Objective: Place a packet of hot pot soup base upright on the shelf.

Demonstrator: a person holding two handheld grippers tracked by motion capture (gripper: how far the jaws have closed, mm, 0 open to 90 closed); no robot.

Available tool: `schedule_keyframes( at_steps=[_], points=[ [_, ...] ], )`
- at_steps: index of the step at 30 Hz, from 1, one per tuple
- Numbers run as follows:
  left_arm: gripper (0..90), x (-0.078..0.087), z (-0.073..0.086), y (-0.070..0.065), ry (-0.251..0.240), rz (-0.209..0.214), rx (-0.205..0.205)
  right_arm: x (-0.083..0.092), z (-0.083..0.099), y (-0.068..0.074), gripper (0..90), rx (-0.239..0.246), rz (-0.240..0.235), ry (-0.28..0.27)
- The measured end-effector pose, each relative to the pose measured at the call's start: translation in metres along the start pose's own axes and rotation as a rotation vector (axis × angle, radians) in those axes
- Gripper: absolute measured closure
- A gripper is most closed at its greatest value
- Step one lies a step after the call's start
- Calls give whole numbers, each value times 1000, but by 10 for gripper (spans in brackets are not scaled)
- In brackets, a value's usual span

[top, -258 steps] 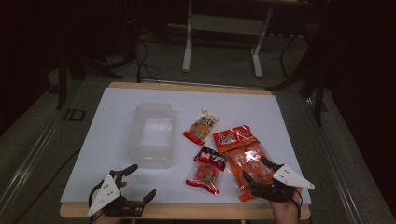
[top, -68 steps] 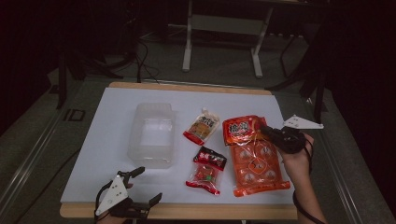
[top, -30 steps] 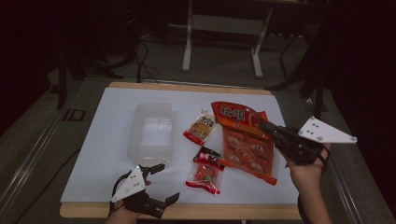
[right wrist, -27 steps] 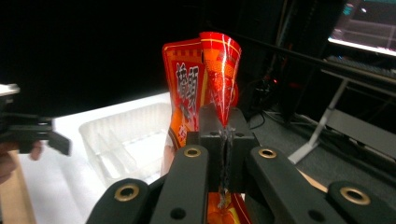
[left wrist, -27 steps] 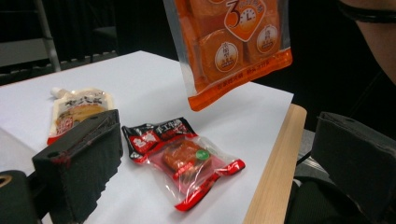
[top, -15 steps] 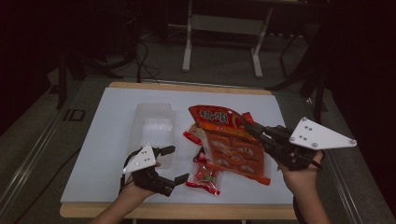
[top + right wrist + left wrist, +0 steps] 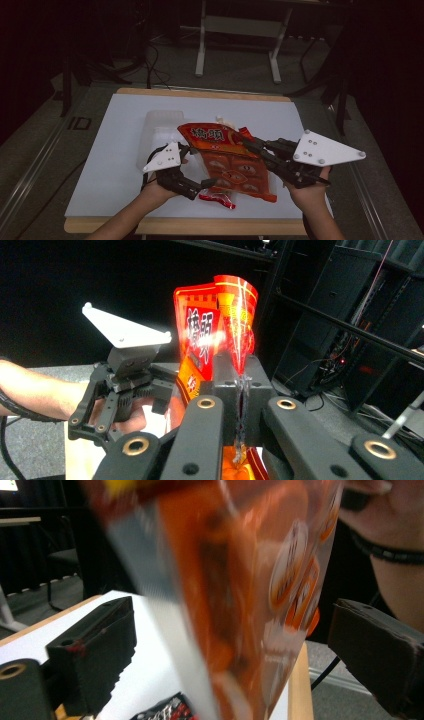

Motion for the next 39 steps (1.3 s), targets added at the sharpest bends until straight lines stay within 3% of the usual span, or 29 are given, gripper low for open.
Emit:
schedule_keyframes(
  at_steps=[4, 6, 8, 10, 12, 13, 18, 27, 29, 32, 39],
  points=[
    [254, -5, -3, -2, -1, 43, -16, -6, 4, 1, 887, -5, -12, 13],
    [376, -8, -3, -2, 2, 42, -25, -9, 7, 1, 888, -5, -13, 20],
    [521, -12, -2, -2, 21, 39, -55, -11, 10, 1, 887, -5, -11, 28],
    [598, -14, 0, -4, 44, 45, -70, -12, 14, -1, 887, -5, 0, 38],
    [698, -16, 1, -6, 66, 38, -110, -13, 17, -2, 886, -5, 1, 50],
    [707, -17, 2, -6, 73, 22, -123, -13, 19, -3, 886, -6, 0, 54],
    [712, -18, 3, -2, 105, 23, -108, -16, 26, -8, 883, -28, 0, 56],
    [714, -10, -8, 4, 108, -11, -111, -16, 27, -19, 816, -70, 20, 22],
    [715, -8, -10, 4, 112, -25, -119, -16, 25, -20, 774, -71, 34, 18],
    [715, -4, -14, 8, 114, -52, -123, -14, 23, -23, 617, -77, 57, -6],
    [715, 11, -24, 23, 90, -113, -121, -5, 23, -31, 371, -119, 91, -65]
  ],
)
Point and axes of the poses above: each handheld gripper's, and its own axes: x roughly backward along the jaws, z roughly out of its underside, y roughly to its left, the point moved 8 cm from there along -x, roughly forward along the jaws, and after that the axes turned 6 degrees about y, right-handed, at the moved point
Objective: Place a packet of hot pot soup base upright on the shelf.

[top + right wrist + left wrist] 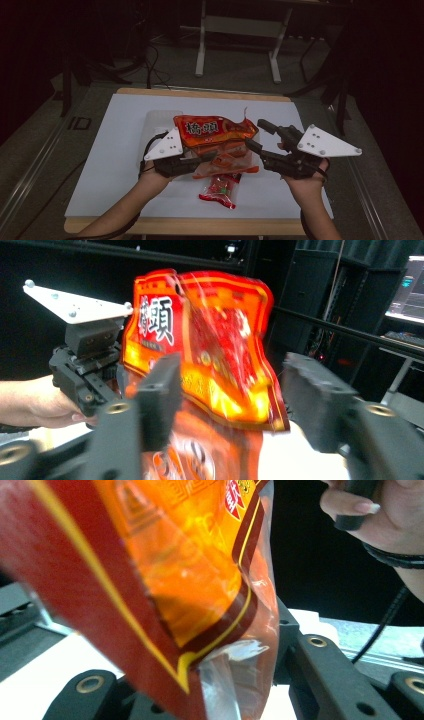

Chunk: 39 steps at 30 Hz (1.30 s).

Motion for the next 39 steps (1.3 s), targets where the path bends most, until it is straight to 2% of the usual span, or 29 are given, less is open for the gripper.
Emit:
schedule_keyframes(
  at_steps=[2, 4, 6, 8, 11, 13, 14, 15, 20, 21, 22, 25, 29, 30, 32, 38, 39],
  points=[
    [715, 5, -2, 6, -4, -25, -2, 1, 1, -3, 272, -16, 3, -13],
    [715, 9, -4, 14, -7, -57, 1, 0, 5, -3, 163, -13, -24, -9],
    [715, 14, -5, 22, -9, -86, 4, 0, 8, -5, 138, -9, -10, -13],
    [715, 19, -6, 30, -16, -119, 11, 0, 11, -6, 136, -23, -18, -19],
    [715, 28, -6, 42, -31, -154, 33, 1, 15, -10, 136, -36, -5, -26],
    [715, 33, -5, 49, -34, -185, 33, 3, 17, -14, 138, -38, 16, -34],
    [715, 33, -5, 49, -34, -185, 33, 3, 17, -14, 138, -38, 16, -34],
    [715, 37, -4, 56, -39, -213, 34, 3, 18, -15, 137, -38, 15, -28],
    [715, 47, -1, 74, -53, -270, 42, 5, 30, -17, 137, -40, 23, 4],
    [715, 47, -1, 74, -53, -270, 42, 5, 30, -17, 137, -40, 23, 4],
    [715, 50, 0, 80, -61, -292, 49, 5, 36, -18, 138, -55, 19, 16],
    [715, 57, 3, 92, -89, -329, 73, 5, 42, -19, 139, -61, 20, 26],
    [715, 64, 11, 108, -89, -381, 92, 4, 50, -20, 139, -73, 17, 41],
    [715, 64, 11, 108, -89, -381, 92, 3, 51, -20, 139, -75, 15, 43],
    [715, 67, 21, 120, -95, -424, 123, 2, 54, -19, 140, -74, 14, 53],
    [715, 72, 43, 137, -91, -510, 169, 0, 61, -18, 141, -72, 9, 72],
    [715, 73, 45, 139, -94, -514, 174, -1, 62, -18, 141, -72, 10, 75]
  ],
)
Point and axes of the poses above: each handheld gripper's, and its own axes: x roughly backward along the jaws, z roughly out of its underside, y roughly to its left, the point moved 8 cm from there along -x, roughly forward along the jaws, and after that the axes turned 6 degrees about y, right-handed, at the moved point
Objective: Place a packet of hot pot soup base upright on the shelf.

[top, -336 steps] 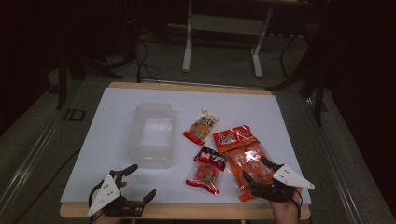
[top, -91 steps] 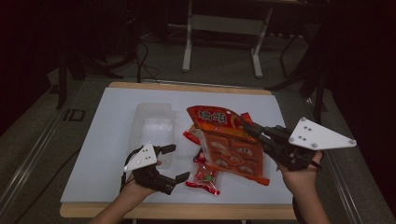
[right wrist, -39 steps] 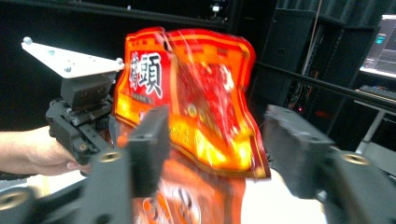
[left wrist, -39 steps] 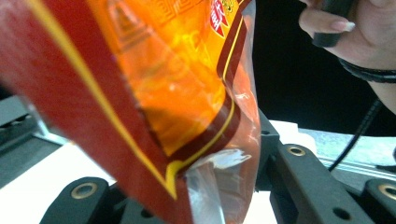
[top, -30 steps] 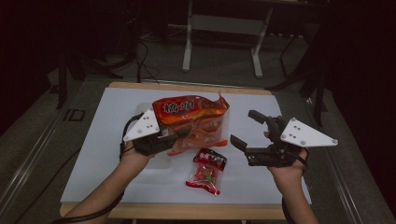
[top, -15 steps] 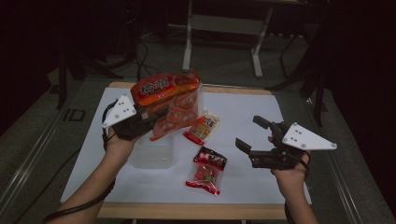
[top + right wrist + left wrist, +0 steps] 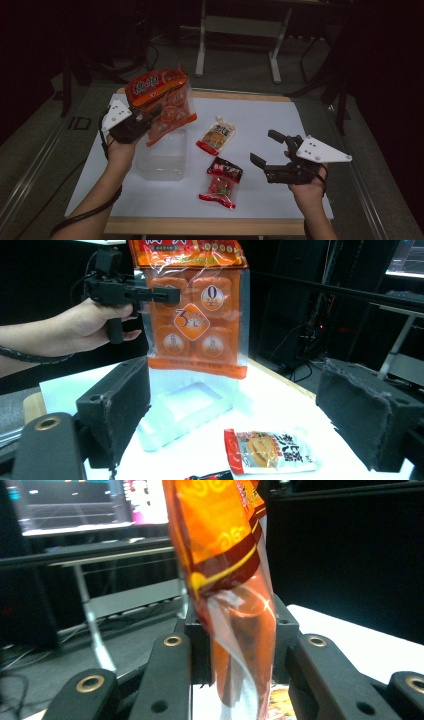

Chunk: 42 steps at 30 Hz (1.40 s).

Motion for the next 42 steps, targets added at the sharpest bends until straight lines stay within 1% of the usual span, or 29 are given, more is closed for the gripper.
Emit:
schedule_keyframes(
  at_steps=[2, 3, 4, 8, 9, 13, 16, 17, 21, 22, 24, 26, 27, 28, 29, 31, 33, 34, 35, 36, 38, 39, 40, 42],
  points=[
    [716, 0, 5, 7, 3, -10, 18, -1, 1, 0, 141, 3, 0, 4],
    [715, 0, 5, 7, 3, -10, 18, -1, 1, 0, 141, 3, 0, 4],
    [715, -1, 10, 13, 12, -15, 16, -1, 2, 0, 141, 2, -1, 9],
    [715, -4, 19, 21, 30, -20, 18, -3, 3, 1, 142, 0, -5, 12],
    [715, -6, 23, 23, 39, -26, 13, -3, 4, 1, 142, 1, -4, 13],
    [715, -11, 32, 27, 44, -21, 40, -6, 6, 1, 142, 0, -7, 21],
    [715, -16, 38, 26, 73, -24, 20, -6, 7, 2, 142, 2, -6, 26],
    [714, -17, 40, 26, 76, -22, 21, -6, 7, 2, 142, 3, -9, 26],
    [714, -19, 46, 31, 84, -17, 48, -5, 8, 1, 142, 2, -10, 26],
    [714, -19, 47, 32, 88, -20, 47, -5, 8, 1, 142, 1, -9, 26],
    [714, -19, 50, 34, 102, -20, 62, -5, 9, 1, 142, -4, -12, 25],
    [714, -20, 54, 35, 115, -19, 66, -5, 10, 1, 142, -3, -11, 27],
    [714, -20, 54, 35, 115, -19, 66, -5, 10, 1, 142, -3, -11, 27],
    [714, -20, 57, 37, 113, -13, 79, -5, 10, 1, 142, -5, -12, 27],
    [714, -19, 59, 38, 114, -15, 83, -4, 10, 1, 142, -4, -11, 26],
    [714, -19, 59, 38, 113, -13, 83, -4, 10, 0, 143, -6, -12, 24],
    [714, -19, 62, 41, 123, -7, 84, -5, 9, 0, 143, -6, -14, 22],
    [714, -20, 63, 41, 127, -10, 77, -5, 9, 1, 143, -6, -15, 21],
    [714, -21, 66, 41, 142, -11, 63, -5, 9, 1, 143, -5, -15, 21],
    [714, -22, 69, 41, 161, -5, 58, -5, 9, 2, 143, -5, -17, 21],
    [714, -25, 78, 40, 193, 18, 53, -5, 8, 2, 143, -5, -19, 19],
    [714, -27, 84, 40, 207, 32, 41, -5, 9, 2, 143, -5, -19, 19],
    [713, -27, 87, 41, 198, 36, 43, -5, 9, 2, 143, -4, -18, 18],
    [713, -27, 87, 41, 198, 36, 43, -5, 9, 2, 143, -6, -19, 18]
  ],
)
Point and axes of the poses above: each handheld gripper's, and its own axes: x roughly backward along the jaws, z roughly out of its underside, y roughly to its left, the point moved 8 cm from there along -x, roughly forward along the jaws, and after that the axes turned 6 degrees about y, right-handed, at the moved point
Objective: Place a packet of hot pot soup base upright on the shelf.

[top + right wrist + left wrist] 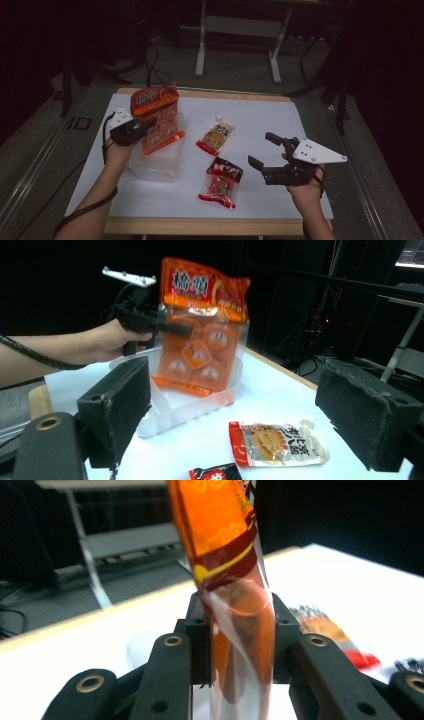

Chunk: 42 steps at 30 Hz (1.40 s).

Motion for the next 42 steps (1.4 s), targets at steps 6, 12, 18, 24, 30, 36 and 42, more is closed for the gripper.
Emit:
schedule_keyframes(
  at_steps=[6, 12, 18, 24, 30, 36, 42],
  points=[
    [711, 2, 10, 10, 4, 2, 35, -3, 2, 1, 145, 0, -3, 5],
    [707, 2, 14, 12, -8, -6, 20, -7, 5, 3, 145, 2, -13, 17],
    [690, 1, 13, 15, 16, -18, 47, -8, 5, 2, 145, 2, -12, 18],
    [552, -3, 16, 14, 61, -31, 60, -9, 6, 3, 145, 2, -13, 25],
    [271, -2, 11, 9, 69, -9, 117, -9, 6, 2, 145, 0, -11, 27],
    [85, 7, 6, 5, 71, 0, 146, -8, 7, 2, 144, -2, -8, 27],
    [16, 29, 1, -1, 52, -14, 156, -8, 12, 1, 145, -4, -6, 44]
  ],
)
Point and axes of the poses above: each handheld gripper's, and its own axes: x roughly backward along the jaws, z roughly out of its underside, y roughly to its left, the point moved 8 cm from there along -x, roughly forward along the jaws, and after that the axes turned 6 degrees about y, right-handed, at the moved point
